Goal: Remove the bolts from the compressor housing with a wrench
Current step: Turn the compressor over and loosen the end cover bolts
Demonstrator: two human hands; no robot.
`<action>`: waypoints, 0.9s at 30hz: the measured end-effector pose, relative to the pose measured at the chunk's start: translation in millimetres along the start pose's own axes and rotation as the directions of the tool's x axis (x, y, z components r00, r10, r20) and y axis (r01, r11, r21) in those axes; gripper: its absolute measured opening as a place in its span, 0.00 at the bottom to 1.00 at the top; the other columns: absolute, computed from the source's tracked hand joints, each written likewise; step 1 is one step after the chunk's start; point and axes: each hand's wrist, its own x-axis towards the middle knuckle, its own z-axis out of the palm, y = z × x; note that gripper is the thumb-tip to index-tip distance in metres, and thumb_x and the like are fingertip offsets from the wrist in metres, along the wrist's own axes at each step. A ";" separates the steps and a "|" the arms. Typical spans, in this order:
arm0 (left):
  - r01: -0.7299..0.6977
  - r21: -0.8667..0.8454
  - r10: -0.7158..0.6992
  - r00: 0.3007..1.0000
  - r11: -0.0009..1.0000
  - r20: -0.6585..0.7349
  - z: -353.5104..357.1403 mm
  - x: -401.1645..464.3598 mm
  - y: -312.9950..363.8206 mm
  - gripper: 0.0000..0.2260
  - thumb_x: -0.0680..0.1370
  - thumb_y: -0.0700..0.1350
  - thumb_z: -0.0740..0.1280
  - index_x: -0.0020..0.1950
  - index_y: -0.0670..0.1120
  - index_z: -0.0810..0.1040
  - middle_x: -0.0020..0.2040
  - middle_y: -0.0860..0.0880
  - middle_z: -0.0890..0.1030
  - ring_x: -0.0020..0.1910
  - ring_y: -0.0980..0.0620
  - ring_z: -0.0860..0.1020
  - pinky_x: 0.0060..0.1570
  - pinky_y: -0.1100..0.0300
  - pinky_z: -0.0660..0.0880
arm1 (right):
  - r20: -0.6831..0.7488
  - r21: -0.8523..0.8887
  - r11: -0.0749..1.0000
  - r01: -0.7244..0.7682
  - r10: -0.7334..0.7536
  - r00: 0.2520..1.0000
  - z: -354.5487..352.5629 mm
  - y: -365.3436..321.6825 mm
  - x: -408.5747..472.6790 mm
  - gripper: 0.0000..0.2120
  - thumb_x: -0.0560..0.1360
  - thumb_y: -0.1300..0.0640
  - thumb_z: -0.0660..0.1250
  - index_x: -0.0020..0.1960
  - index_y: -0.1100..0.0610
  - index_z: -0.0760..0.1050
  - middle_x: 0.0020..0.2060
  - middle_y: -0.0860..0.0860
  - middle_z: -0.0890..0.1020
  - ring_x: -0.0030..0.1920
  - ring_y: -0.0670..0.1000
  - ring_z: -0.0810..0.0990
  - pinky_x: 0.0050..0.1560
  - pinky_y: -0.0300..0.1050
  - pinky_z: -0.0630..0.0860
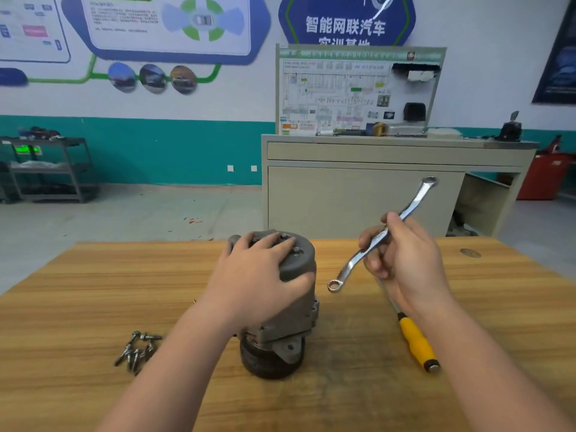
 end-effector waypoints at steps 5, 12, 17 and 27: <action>-0.041 -0.008 0.041 0.999 0.999 0.008 -0.1 -6.8 4.8 0.35 0.71 0.69 0.56 0.76 0.60 0.57 0.77 0.58 0.56 0.77 0.47 0.49 0.74 0.43 0.50 | -0.070 0.308 0.949 0.059 -0.039 0.997 17.2 0.1 -16.2 0.09 0.83 0.57 0.54 0.45 0.58 0.65 0.28 0.56 0.80 0.22 0.49 0.75 0.21 0.36 0.68; 0.124 0.028 -0.120 0.988 0.992 -0.099 8.3 -23.3 19.0 0.42 0.71 0.70 0.53 0.78 0.49 0.51 0.78 0.54 0.54 0.77 0.46 0.46 0.75 0.44 0.45 | -0.211 0.189 0.898 0.397 -0.357 0.910 33.0 28.9 -51.3 0.07 0.79 0.49 0.59 0.45 0.50 0.71 0.34 0.56 0.83 0.29 0.53 0.82 0.30 0.42 0.79; 0.195 0.050 -0.186 0.972 0.979 -0.143 13.9 -23.1 24.4 0.42 0.71 0.71 0.51 0.78 0.47 0.51 0.79 0.51 0.55 0.77 0.44 0.47 0.74 0.43 0.43 | -0.132 0.028 0.846 0.532 -0.524 0.841 43.9 41.5 -66.7 0.09 0.77 0.41 0.61 0.45 0.45 0.74 0.42 0.53 0.84 0.36 0.54 0.85 0.37 0.43 0.81; 0.211 0.046 -0.201 0.965 0.976 -0.167 14.9 -26.8 41.1 0.47 0.65 0.67 0.31 0.78 0.44 0.51 0.78 0.47 0.54 0.77 0.40 0.46 0.73 0.39 0.44 | 0.154 -0.539 0.447 0.714 -0.781 0.605 45.9 51.0 -82.8 0.20 0.81 0.44 0.56 0.47 0.58 0.79 0.43 0.48 0.82 0.45 0.48 0.81 0.45 0.42 0.77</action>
